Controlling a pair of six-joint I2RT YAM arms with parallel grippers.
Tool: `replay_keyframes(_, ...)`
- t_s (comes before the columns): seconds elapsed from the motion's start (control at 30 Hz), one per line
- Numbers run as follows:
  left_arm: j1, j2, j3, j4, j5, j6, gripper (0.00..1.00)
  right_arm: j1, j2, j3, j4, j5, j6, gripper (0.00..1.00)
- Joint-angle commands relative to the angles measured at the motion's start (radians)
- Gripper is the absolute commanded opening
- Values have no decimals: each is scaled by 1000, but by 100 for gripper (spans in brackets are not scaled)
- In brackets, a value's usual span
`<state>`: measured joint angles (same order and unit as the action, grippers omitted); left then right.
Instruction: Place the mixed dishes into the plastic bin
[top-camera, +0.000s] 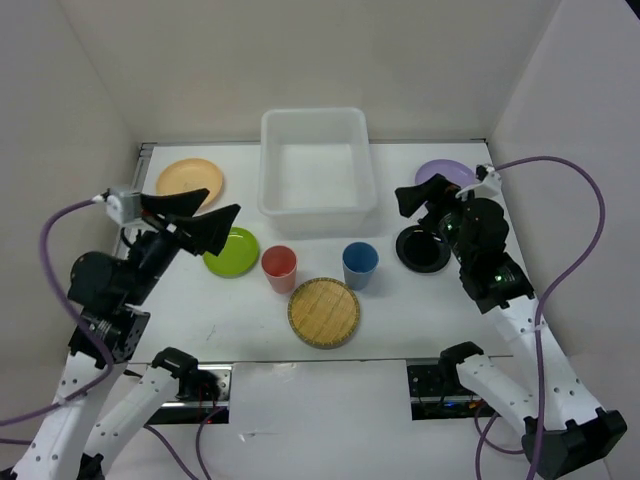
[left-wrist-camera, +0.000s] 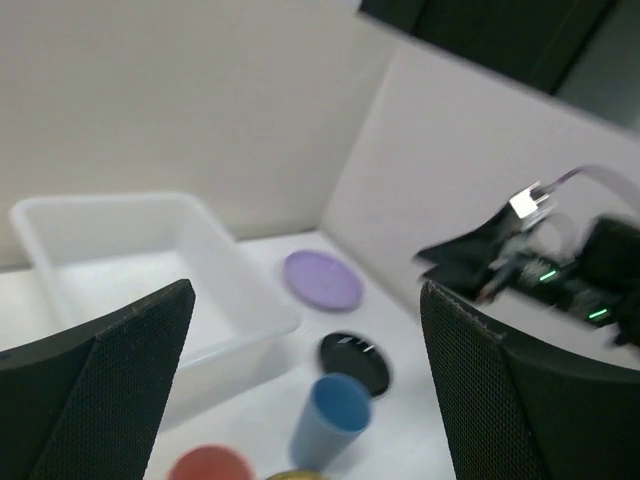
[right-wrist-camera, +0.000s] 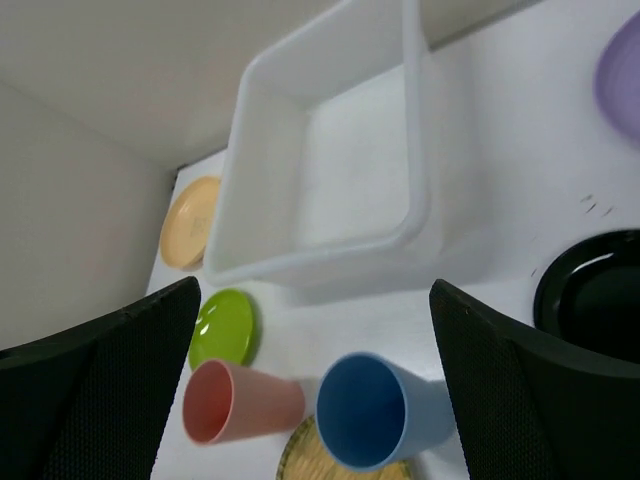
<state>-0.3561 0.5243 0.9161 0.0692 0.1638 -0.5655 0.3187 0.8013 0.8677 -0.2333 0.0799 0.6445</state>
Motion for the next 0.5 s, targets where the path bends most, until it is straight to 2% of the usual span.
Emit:
replay_keyframes(0.0, 0, 58, 38, -10, -27, 199, 100, -36, 6, 100, 2, 73, -74, 100)
replay_keyframes(0.07, 0, 118, 59, -22, -47, 222, 100, -50, -4, 87, 104, 8, -171, 100)
replay_keyframes(0.17, 0, 237, 148, -78, -70, 268, 100, -121, 53, 102, 138, 18, -123, 100)
replay_keyframes(0.2, 0, 268, 173, -107, -79, 279, 100, -153, 82, 111, 138, -50, -123, 100)
replay_keyframes(0.33, 0, 413, 260, -170, -89, 270, 89, -381, 258, 132, 166, -211, -80, 100)
replay_keyframes(0.37, 0, 422, 271, -183, -80, 269, 85, -423, 289, 145, 184, -250, -66, 100)
replay_keyframes(0.43, 11, 433, 271, -192, -79, 260, 66, -493, 382, 157, 210, -342, -42, 100)
replay_keyframes(0.47, 11, 433, 259, -192, -89, 260, 58, -544, 416, 172, 219, -357, -30, 96)
